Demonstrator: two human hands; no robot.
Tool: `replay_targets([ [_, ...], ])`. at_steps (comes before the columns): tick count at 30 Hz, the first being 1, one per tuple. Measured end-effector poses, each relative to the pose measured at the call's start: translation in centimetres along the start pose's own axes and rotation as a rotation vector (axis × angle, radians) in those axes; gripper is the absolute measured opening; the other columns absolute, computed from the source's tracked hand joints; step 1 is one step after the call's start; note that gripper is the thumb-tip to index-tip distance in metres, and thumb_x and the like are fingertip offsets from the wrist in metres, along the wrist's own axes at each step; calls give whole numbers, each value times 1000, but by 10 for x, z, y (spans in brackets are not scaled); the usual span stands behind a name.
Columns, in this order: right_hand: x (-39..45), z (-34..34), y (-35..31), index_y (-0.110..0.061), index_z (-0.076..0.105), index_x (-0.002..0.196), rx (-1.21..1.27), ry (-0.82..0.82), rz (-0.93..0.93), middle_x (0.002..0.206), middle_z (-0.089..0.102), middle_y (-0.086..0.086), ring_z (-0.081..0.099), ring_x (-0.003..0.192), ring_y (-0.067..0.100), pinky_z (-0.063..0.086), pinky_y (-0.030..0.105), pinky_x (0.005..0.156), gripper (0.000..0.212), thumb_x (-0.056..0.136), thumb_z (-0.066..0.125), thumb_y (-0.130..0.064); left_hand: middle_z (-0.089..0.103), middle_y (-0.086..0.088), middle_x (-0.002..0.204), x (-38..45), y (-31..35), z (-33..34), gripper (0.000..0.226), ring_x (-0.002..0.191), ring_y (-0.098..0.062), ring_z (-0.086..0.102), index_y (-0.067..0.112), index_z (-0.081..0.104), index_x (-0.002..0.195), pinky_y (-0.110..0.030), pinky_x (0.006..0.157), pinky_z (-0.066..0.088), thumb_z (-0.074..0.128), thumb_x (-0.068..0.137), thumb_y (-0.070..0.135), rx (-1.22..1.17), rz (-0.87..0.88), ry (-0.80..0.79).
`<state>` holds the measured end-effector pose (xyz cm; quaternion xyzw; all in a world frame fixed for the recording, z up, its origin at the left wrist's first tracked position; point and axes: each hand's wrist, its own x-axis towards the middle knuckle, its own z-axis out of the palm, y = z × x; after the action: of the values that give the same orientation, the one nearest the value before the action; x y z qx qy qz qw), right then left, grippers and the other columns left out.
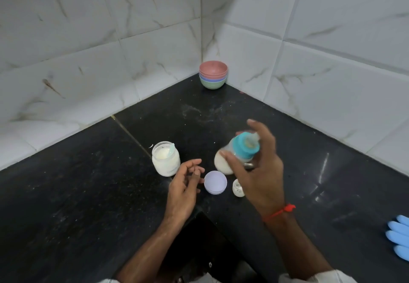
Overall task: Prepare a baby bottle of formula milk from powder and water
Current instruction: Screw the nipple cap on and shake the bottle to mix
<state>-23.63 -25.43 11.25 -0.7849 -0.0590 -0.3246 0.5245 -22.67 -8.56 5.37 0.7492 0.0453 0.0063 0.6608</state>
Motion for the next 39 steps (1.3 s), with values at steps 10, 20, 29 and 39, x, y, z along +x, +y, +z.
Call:
replay_targets([
  [10,12,-2,-13,-44,41,137,170,87,-93,127,64,9,67,114,31,57,44,93,77,82,87,-16,73,14,102,1,2,1,26,89,-11,72,30,65,121,-42,77,60,53,105,14,7,6,-4],
  [20,36,-13,19,-40,48,129,205,-101,386,114,66,6,70,99,14,63,33,82,65,79,88,-25,73,12,103,-2,3,2,27,91,-13,72,31,65,121,-43,79,60,52,105,13,-2,-1,-8],
  [29,57,-26,4,-43,49,130,293,-25,509,123,63,17,70,105,32,63,37,70,66,77,88,-42,73,13,102,-7,2,5,28,91,-14,73,31,65,121,-47,79,60,51,105,12,11,-16,-27],
  [39,56,-23,-11,-38,43,136,185,-74,380,114,60,-5,66,103,18,62,48,89,67,83,84,-34,74,13,102,-8,5,7,26,91,-14,73,31,65,121,-47,80,60,52,105,14,-5,-20,-38],
])
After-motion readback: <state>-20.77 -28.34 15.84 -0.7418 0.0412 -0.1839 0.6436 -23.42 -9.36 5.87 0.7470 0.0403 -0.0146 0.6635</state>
